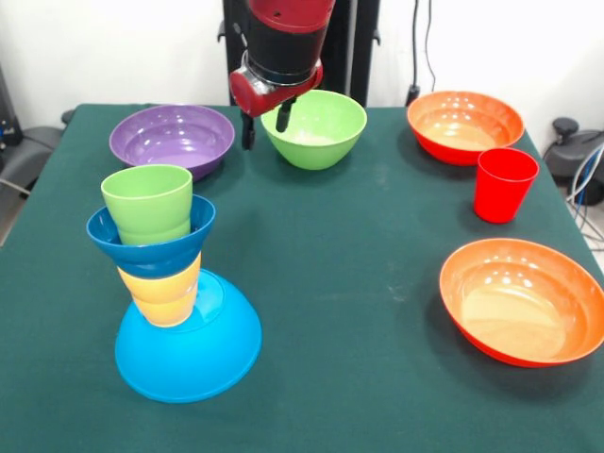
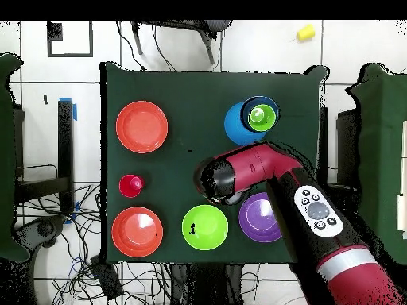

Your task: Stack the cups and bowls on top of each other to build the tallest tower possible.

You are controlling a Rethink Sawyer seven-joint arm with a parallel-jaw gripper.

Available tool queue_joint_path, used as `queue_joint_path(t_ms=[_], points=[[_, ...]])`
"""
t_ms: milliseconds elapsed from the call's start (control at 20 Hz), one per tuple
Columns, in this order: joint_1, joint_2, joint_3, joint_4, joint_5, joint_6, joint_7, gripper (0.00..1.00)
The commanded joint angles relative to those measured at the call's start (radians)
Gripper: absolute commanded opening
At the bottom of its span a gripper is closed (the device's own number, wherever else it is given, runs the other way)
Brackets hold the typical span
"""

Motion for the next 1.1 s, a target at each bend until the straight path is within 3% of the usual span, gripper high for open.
queue_joint_path(t_ms=[50,200,700,1100], points=[[0.069,-0.063,-0.088,0.024,-0.031,-0.099,0.198,1.0],[0.068,-0.079,-0.087,0.035,-0.008,-0.089,0.18,1.0],[0.138,-0.063,-0.151,0.08,-0.02,-0.176,0.24,1.0],[0.207,0.02,-0.211,0.021,-0.028,-0.223,0.279,1.0]])
